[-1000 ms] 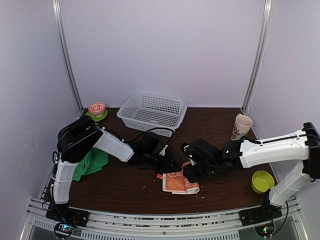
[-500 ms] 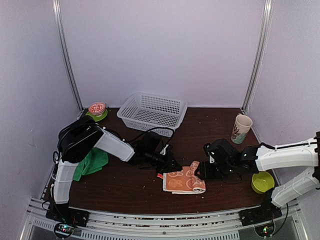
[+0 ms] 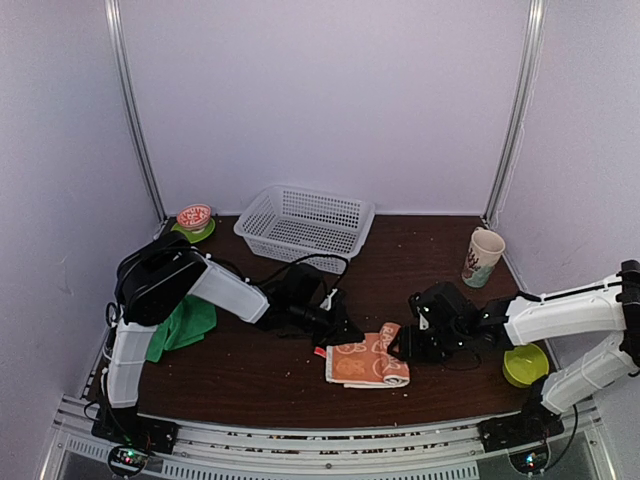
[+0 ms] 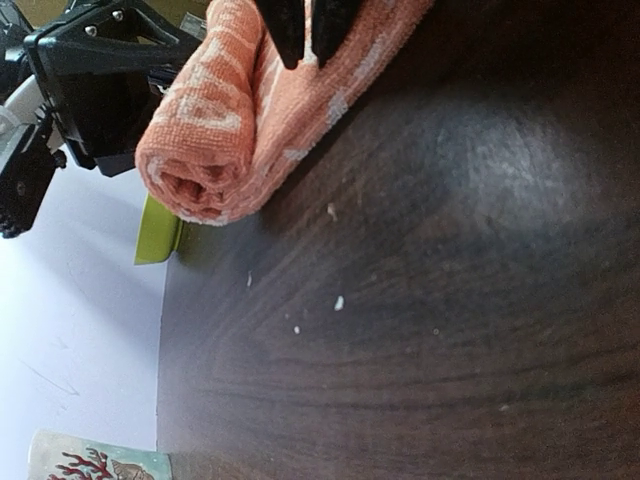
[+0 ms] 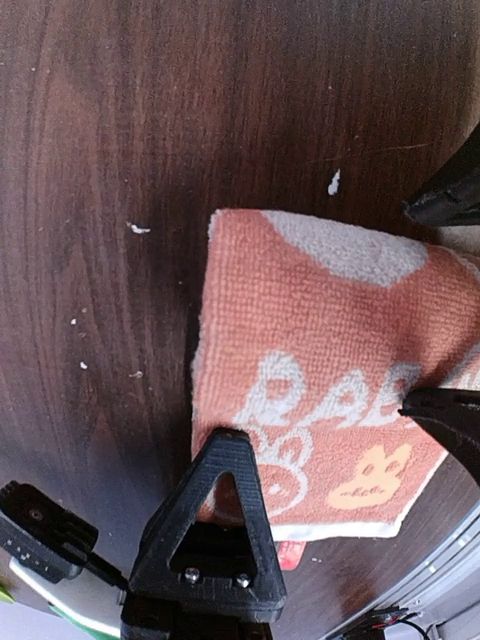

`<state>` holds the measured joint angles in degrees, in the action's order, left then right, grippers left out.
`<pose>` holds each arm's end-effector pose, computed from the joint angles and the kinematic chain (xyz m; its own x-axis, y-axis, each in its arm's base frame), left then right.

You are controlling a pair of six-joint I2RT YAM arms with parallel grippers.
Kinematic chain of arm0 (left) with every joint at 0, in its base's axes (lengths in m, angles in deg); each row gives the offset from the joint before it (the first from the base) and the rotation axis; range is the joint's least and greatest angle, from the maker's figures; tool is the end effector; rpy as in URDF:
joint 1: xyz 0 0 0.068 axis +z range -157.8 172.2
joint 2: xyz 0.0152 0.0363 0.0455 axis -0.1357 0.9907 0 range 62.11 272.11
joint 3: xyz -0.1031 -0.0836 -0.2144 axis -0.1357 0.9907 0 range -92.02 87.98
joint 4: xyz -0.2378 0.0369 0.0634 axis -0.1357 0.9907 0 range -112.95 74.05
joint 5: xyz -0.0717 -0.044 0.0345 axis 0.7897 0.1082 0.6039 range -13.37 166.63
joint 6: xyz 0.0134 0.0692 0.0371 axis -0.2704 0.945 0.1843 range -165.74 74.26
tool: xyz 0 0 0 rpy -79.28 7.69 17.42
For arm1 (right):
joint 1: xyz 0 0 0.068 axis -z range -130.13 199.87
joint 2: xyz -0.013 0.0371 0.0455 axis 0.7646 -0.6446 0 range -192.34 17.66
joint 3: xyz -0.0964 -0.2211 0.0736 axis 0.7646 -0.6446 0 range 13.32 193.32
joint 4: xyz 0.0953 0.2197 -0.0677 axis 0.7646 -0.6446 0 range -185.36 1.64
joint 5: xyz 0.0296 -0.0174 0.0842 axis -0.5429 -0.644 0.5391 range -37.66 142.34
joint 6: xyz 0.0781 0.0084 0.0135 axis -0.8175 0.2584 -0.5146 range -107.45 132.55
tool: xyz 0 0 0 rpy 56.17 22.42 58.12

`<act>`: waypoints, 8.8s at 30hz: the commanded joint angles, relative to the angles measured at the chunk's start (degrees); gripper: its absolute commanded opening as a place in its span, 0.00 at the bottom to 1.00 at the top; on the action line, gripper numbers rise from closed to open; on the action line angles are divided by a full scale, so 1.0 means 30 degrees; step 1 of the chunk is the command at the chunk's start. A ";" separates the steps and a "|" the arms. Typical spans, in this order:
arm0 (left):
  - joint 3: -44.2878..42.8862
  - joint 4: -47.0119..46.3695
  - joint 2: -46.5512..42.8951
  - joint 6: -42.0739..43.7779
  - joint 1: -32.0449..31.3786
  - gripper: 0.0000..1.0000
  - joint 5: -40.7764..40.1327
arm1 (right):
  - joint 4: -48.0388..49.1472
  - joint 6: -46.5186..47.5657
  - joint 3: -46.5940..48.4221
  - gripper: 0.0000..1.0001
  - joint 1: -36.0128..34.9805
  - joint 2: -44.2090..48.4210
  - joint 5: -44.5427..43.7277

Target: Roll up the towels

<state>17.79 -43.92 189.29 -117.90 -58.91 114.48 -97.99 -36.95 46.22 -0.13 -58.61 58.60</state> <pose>0.2477 -0.3742 0.0700 -0.9948 0.0360 0.0956 -0.0677 0.4691 -0.8805 0.1598 0.2021 0.1202 -0.9445 0.0503 -0.3247 -0.1317 0.8475 0.5142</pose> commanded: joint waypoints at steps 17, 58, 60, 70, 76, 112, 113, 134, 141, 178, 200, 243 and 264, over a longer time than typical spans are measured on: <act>0.0903 0.0886 -0.2827 0.1282 -0.0101 0.06 -0.0894 | -0.6811 0.3682 0.5515 0.06 -0.1662 -0.4893 -0.4807; -0.3909 0.0563 0.2690 0.0367 -0.0541 0.03 0.0278 | -0.2703 0.2841 0.2704 0.61 -0.0349 -0.1128 -0.0584; -0.3907 0.0686 0.2711 0.0443 -0.0541 0.03 0.0221 | -0.1322 0.2139 0.1608 0.64 0.0058 -0.0539 0.0363; -0.3472 0.0911 0.2543 0.0674 -0.0541 0.03 -0.0184 | 0.4261 -0.0463 -0.1809 0.68 0.1842 -0.0187 0.4306; -0.3143 0.0827 0.2304 0.0598 -0.0570 0.03 -0.0277 | 0.5925 -0.0890 -0.2256 0.61 0.2130 -0.1971 0.6244; 0.7170 -0.1608 -0.7101 -0.0376 -0.0775 0.15 -0.3737 | -1.9091 0.3529 1.4321 0.00 -0.6971 -1.3411 -1.7220; 0.7479 -0.1837 -0.7255 -0.0559 -0.0775 0.15 -0.3877 | -1.9628 0.3429 1.4810 0.00 -0.7240 -1.3785 -1.7642; 1.1640 -0.3806 -0.9996 -0.1175 -0.0574 0.14 -0.5388 | -1.5968 0.5555 1.4143 0.34 -0.9171 -1.3134 -1.3789; 1.0541 -0.3290 -0.9774 -0.0771 -0.0345 0.14 -0.4938 | -1.3800 0.6645 1.2661 0.50 -0.9113 -1.1745 -1.2525; 0.3798 -1.4858 -0.1134 -0.6743 0.0366 0.15 0.3556 | -0.8826 0.9231 0.9166 0.63 -0.8521 -0.8995 -1.1439; 0.2223 -1.0872 0.2647 -0.4898 0.0631 0.07 0.5084 | -1.0164 1.0168 1.0928 0.89 -0.9012 -0.9024 -1.0375; 0.4299 -0.5534 0.0416 -0.0852 0.0778 0.04 0.2274 | 0.8485 -0.1544 -0.2260 0.86 -0.0467 -0.1299 0.4744; 0.4510 -0.4612 -0.1207 -0.0432 0.0778 0.05 0.1811 | 0.1101 0.1336 0.1361 0.00 -0.1300 -0.4115 0.3653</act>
<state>29.15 -63.59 188.39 -120.67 -57.23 122.37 -79.56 -38.57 45.61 -2.45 -71.28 76.83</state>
